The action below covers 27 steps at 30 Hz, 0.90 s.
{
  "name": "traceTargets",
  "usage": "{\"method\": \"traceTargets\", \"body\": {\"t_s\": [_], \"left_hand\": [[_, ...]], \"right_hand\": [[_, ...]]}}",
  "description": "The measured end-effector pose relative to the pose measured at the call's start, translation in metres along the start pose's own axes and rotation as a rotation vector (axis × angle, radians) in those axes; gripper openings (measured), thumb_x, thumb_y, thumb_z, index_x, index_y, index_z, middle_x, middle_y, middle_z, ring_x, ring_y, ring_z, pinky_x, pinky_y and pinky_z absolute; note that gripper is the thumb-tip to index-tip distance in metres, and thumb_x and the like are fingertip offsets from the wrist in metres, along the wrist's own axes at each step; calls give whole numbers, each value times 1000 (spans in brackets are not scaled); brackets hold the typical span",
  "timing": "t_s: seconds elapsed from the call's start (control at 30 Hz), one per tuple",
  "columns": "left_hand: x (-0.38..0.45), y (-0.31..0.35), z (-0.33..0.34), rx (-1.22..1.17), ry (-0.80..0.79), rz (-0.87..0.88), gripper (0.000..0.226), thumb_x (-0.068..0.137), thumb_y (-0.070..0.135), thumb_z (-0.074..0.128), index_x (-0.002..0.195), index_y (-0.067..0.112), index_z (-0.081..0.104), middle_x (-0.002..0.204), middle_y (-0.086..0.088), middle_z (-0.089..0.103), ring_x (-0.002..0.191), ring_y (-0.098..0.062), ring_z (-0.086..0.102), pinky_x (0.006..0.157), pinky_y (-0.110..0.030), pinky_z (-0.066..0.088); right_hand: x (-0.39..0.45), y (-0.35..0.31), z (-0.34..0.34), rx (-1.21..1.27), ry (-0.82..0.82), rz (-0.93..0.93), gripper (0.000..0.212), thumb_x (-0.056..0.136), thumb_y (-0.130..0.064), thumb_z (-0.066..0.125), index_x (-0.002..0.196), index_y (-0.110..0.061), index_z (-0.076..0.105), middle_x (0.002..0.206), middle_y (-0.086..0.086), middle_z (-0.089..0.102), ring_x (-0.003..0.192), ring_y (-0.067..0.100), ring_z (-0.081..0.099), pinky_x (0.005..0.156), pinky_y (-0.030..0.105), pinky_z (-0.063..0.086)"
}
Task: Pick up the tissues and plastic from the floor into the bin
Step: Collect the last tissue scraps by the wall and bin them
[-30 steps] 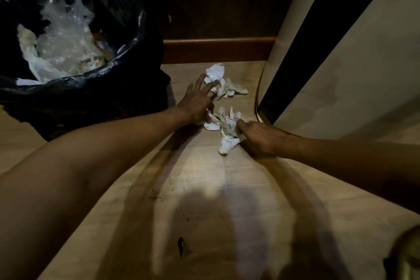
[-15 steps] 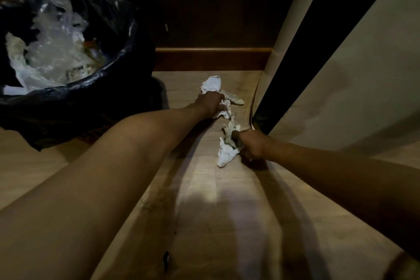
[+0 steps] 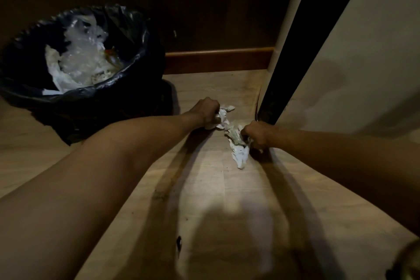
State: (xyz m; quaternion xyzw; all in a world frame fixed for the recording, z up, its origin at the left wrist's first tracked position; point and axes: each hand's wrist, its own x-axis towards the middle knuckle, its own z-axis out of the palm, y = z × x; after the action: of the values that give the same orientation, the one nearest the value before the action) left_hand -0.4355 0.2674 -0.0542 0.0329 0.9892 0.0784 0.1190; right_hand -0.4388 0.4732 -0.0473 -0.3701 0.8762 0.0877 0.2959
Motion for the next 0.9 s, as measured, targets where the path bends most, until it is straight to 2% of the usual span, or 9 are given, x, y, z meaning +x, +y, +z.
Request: {"method": "traceTargets", "body": {"t_s": [0.1, 0.23, 0.37, 0.5, 0.6, 0.7, 0.77, 0.83, 0.9], "left_hand": [[-18, -2, -13, 52, -65, -12, 32, 83, 32, 75, 101, 7, 69, 102, -14, 69, 91, -30, 65, 72, -33, 48], [-49, -7, -41, 78, -97, -18, 31, 84, 34, 74, 103, 11, 66, 102, -11, 67, 80, -23, 56, 68, -33, 44], [-80, -4, -77, 75, -64, -20, 29, 85, 34, 72, 98, 9, 68, 100, -9, 69, 86, -25, 62, 72, -33, 51], [-113, 3, -124, 32, 56, -9, 23, 85, 35, 73, 94, 16, 65, 99, -4, 65, 84, -19, 59, 68, -30, 43], [-141, 7, -163, 2, 191, -7, 31, 81, 41, 75, 95, 15, 66, 91, -2, 61, 84, -22, 60, 66, -30, 42], [-169, 4, -197, -42, 305, -18, 30, 80, 43, 76, 89, 16, 65, 85, -1, 58, 80, -21, 59, 64, -29, 40], [-186, -2, -216, -75, 379, -24, 30, 80, 44, 75, 87, 16, 65, 83, -1, 60, 79, -20, 60, 62, -28, 38], [-203, -14, -232, -101, 455, -39, 35, 81, 45, 74, 93, 13, 68, 85, -2, 64, 79, -19, 62, 61, -28, 40], [-220, -30, -247, -133, 510, -65, 45, 83, 45, 73, 109, 9, 69, 97, -6, 69, 84, -18, 62, 66, -29, 47]], "right_hand": [[-10, -6, -14, -43, -3, 17, 37, 86, -10, 71, 122, -15, 64, 122, 9, 63, 108, 26, 62, 80, 30, 51], [-33, -17, -33, -80, 73, 41, 39, 85, -11, 71, 123, -13, 62, 122, 9, 62, 108, 27, 62, 79, 30, 49], [-57, -23, -54, -37, 175, 73, 33, 87, -7, 67, 120, -9, 64, 118, 12, 65, 107, 28, 63, 75, 28, 44], [-78, -38, -91, 127, 381, 97, 28, 89, -18, 70, 115, -10, 66, 114, 10, 66, 105, 26, 63, 74, 27, 42], [-92, -52, -124, 302, 572, 131, 31, 84, -25, 77, 109, -9, 69, 106, 9, 68, 99, 25, 66, 72, 29, 48], [-101, -68, -152, 399, 720, 158, 37, 82, -26, 80, 113, -9, 70, 114, 13, 69, 106, 30, 66, 74, 27, 45], [-108, -81, -168, 484, 801, 161, 37, 83, -24, 79, 116, -11, 70, 116, 11, 69, 109, 28, 65, 80, 29, 49], [-114, -96, -182, 528, 875, 113, 36, 85, -22, 77, 119, -11, 70, 119, 11, 69, 113, 27, 65, 88, 32, 51], [-117, -112, -194, 555, 922, 56, 35, 89, -20, 73, 122, -9, 68, 120, 12, 69, 112, 25, 64, 82, 27, 47]]}}
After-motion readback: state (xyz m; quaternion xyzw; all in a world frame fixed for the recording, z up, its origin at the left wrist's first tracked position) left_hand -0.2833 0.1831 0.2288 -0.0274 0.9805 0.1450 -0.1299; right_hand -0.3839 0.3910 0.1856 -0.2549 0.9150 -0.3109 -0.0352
